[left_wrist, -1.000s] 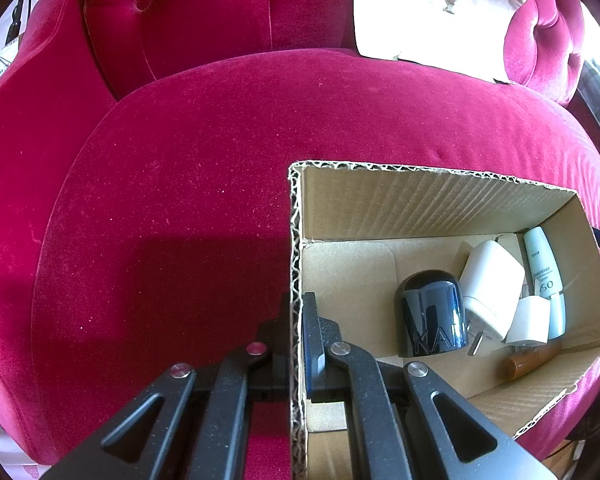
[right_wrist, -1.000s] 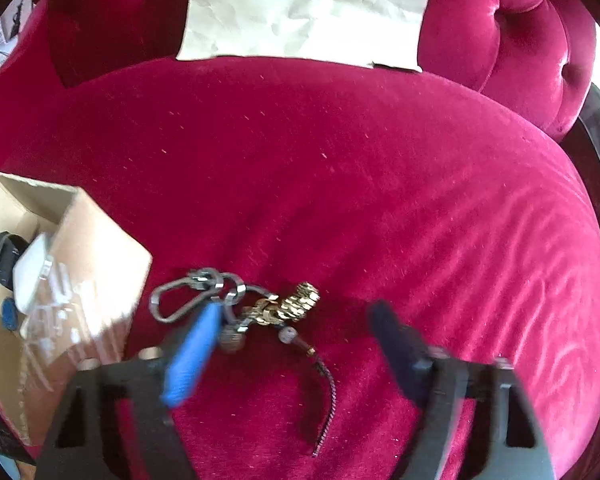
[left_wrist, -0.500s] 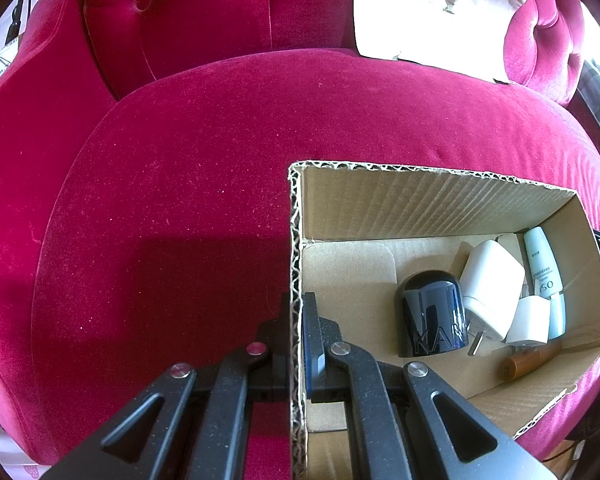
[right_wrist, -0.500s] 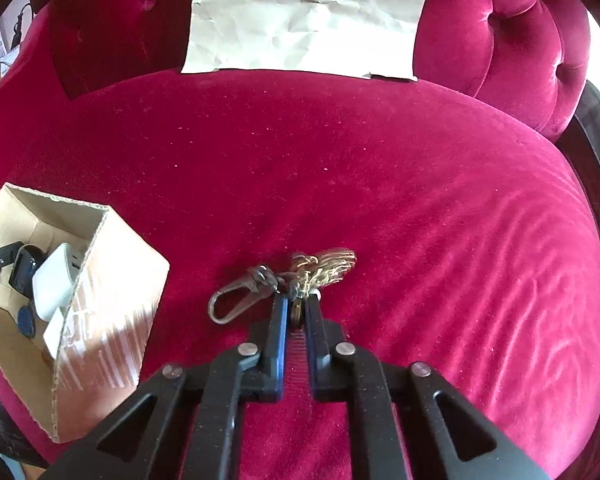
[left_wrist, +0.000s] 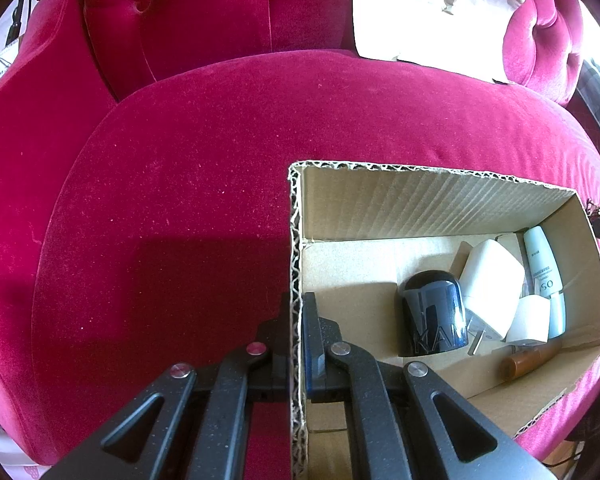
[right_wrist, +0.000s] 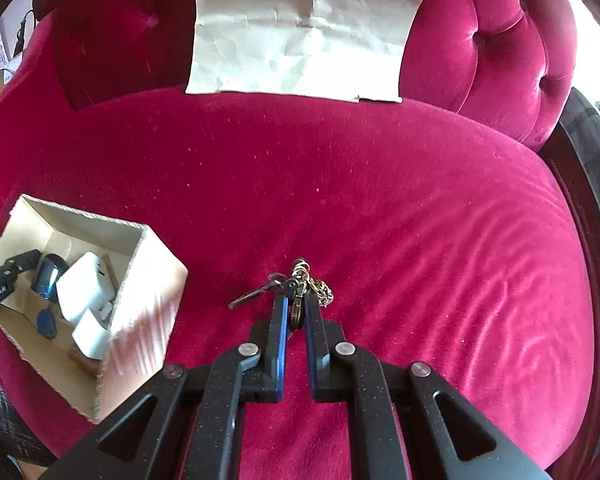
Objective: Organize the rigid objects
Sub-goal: 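Grasp the metal keychain by its rings with the right gripper, then carry the keychain over the box with the right gripper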
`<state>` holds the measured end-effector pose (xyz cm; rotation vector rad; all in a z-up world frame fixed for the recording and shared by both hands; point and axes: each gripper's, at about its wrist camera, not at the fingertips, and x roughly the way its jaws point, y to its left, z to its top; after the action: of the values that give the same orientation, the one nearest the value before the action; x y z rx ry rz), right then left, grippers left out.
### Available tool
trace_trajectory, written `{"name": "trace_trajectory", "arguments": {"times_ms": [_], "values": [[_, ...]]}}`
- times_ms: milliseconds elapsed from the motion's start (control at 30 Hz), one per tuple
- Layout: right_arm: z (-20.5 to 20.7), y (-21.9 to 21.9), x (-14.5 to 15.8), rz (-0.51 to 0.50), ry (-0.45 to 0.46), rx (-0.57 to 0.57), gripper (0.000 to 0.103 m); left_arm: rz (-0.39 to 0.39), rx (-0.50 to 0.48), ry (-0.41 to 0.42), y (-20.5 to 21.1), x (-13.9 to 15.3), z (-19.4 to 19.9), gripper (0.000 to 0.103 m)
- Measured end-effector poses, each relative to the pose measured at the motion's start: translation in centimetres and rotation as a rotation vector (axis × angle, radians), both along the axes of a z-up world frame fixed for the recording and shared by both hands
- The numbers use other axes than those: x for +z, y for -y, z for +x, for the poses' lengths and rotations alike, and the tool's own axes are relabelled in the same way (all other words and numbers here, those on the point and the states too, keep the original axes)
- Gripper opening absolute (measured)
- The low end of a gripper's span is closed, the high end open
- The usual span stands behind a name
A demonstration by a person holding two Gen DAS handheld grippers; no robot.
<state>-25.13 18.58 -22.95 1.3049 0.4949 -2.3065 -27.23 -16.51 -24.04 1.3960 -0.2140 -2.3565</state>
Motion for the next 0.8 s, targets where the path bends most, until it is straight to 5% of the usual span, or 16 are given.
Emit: {"name": "trace_trajectory", "arguments": {"times_ms": [800], "values": [[3.3, 1.4, 6.7, -0.013, -0.082, 0.023, 0.006, -0.004, -0.001, -0.004, 0.0, 0.2, 0.0, 0.003]]}}
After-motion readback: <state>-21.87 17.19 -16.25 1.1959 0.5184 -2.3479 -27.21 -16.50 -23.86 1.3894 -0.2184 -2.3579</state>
